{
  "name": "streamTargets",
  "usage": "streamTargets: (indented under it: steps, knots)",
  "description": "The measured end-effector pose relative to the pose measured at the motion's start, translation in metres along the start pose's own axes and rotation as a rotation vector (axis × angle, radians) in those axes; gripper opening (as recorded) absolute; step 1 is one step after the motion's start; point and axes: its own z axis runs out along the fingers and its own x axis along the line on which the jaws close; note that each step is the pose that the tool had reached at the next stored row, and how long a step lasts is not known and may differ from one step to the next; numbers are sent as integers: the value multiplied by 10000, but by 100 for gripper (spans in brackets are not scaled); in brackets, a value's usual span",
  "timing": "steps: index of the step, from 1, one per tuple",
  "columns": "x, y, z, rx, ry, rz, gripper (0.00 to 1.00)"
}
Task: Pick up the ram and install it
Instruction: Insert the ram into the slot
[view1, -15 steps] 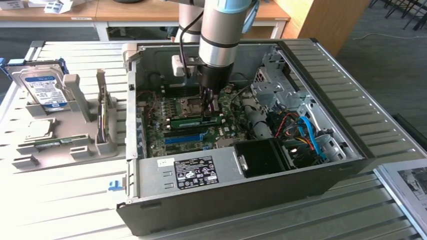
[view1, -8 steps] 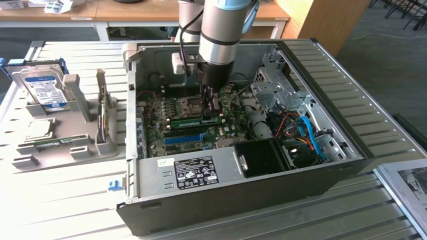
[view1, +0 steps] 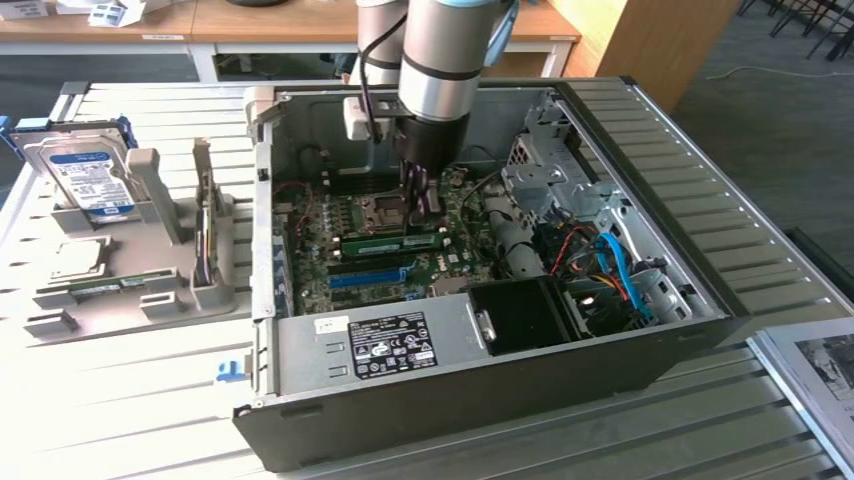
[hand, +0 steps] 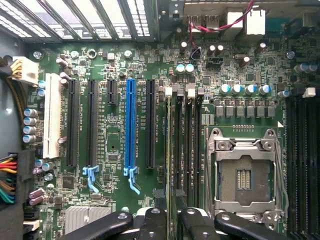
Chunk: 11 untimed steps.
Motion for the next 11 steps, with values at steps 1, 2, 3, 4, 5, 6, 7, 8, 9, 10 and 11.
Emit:
streamTargets:
  steps: [1,2,3,4,5,6,7,8,9,10,11]
  knots:
    - [1,1,-13,0,0,0,20]
    - [1,1,-25,0,0,0,20]
    - [1,2,-37,0,0,0,20]
    - [2,2,-49,0,0,0,20]
    - [3,3,-63,1,-1,0,20]
    - [3,4,-75,1,-1,0,20]
    - [4,4,-87,0,0,0,20]
    - [4,5,-100,0,0,0,20]
    - [5,6,-111,0,0,0,20]
    - [5,6,-122,1,0,0,20]
    - [5,7,-132,0,-1,0,20]
